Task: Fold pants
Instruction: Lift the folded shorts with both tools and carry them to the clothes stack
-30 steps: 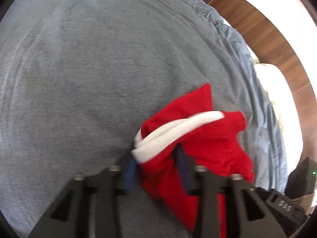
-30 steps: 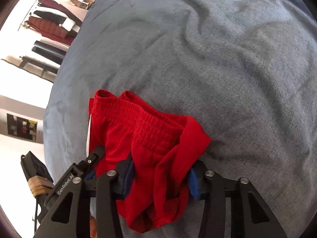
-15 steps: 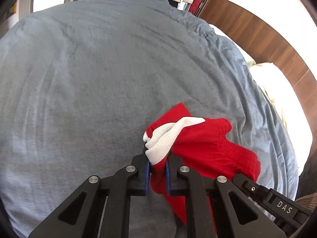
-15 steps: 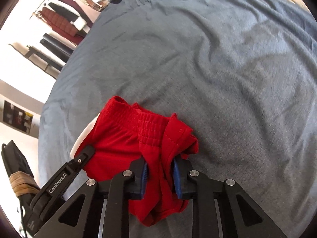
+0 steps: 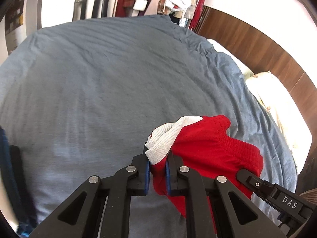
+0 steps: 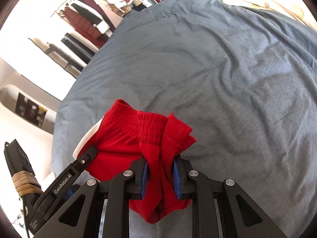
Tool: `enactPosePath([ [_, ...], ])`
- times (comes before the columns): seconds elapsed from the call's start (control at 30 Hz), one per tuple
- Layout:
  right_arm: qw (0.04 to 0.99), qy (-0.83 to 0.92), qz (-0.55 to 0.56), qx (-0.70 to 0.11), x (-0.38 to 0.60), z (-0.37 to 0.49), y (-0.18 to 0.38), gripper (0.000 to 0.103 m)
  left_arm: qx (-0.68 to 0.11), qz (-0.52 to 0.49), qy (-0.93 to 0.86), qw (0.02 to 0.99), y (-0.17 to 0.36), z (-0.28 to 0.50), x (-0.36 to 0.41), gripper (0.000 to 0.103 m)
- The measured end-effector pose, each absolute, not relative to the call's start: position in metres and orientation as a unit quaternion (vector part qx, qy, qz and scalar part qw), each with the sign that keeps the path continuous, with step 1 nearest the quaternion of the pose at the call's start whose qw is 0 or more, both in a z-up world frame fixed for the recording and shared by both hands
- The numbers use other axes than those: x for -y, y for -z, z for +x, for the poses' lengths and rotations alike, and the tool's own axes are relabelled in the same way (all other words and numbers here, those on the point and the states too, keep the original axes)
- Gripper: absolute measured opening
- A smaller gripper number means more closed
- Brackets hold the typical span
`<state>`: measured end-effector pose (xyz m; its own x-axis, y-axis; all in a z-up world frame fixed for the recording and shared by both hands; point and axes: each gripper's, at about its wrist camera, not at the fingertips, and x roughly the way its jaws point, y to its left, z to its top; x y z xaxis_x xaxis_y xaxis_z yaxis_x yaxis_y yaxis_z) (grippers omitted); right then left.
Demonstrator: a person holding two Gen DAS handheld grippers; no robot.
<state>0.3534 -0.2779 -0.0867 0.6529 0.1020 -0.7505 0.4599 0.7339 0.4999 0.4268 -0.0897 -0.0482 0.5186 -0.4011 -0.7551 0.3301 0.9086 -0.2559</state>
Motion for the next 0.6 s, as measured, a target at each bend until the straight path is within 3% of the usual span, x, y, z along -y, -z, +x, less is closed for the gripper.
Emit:
enactPosePath([
  [0.6,0.87,-0.025,0.338,-0.359,0.136,0.362,-0.012,0.022,-0.348,0.013,0.108,0.931,-0.08,0.388,-0.075,0.013],
])
